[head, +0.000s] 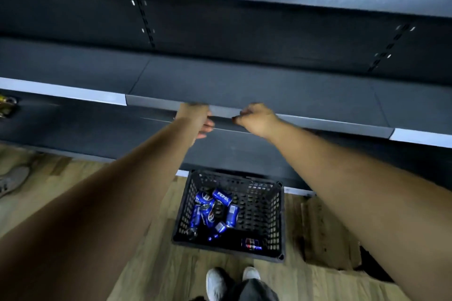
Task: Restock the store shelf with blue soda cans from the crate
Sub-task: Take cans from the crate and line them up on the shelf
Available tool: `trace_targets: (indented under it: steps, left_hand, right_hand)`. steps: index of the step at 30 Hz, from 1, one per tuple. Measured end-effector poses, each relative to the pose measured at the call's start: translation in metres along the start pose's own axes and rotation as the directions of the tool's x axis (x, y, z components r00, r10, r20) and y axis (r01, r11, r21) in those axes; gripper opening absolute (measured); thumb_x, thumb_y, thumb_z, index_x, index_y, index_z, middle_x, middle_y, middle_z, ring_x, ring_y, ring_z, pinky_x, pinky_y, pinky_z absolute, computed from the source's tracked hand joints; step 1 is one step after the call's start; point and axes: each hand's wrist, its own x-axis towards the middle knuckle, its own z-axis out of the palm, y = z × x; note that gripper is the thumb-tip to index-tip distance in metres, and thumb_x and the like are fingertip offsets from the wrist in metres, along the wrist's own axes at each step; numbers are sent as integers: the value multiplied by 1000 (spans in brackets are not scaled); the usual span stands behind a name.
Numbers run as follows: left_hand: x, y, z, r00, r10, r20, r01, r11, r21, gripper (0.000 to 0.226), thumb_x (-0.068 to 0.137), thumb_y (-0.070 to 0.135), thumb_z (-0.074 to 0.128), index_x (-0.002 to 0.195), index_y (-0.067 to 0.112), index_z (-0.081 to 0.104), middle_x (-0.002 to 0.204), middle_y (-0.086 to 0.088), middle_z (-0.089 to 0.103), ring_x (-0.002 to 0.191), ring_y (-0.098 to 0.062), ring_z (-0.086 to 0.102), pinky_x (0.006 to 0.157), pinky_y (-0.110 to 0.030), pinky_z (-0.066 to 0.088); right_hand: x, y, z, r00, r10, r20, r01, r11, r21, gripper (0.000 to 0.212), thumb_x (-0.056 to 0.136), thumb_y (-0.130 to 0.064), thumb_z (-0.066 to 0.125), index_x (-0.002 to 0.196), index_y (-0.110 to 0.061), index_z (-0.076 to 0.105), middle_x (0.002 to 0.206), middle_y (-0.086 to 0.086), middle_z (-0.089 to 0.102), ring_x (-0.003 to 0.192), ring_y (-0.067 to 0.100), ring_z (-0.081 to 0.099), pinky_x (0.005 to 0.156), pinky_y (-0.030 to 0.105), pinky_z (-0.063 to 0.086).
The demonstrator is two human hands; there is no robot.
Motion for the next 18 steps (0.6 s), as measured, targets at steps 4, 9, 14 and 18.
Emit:
trace_targets:
  steps: [4,9,14,18]
  left_hand:
    - [21,-42,4,994,-84,-66,84,996,1,27,96,16,42,72,12,52,69,-7,55,60,-16,52,55,-25,38]
    - [39,-90,13,986,-142,-90,151,983,102,20,94,9,45,76,8,54,67,-9,55,57,-18,52,51,-23,34]
    - [63,-137,22,990,-103,-94,123,964,236,27,91,6,46,65,13,51,68,-12,54,59,-23,49,53,-25,32]
    - [87,-179,33,983,-158,-93,181,916,358,18,91,14,49,74,9,53,88,-24,64,81,-34,62,64,-32,37]
  right_hand:
    - [18,39,18,987,94,133,-103,992,66,17,89,-25,60,99,-12,56,98,9,55,92,23,56,73,27,37]
    - [37,91,43,960,217,176,-244,958,148,26,89,-26,62,109,-9,57,100,10,57,89,22,56,70,27,38]
    - [45,134,74,910,339,241,-393,889,236,23,90,-26,61,108,-12,56,108,10,62,89,24,60,75,29,42]
    - [54,166,99,884,374,282,-437,874,212,21,91,-27,59,108,-13,57,105,8,62,91,24,62,74,28,43]
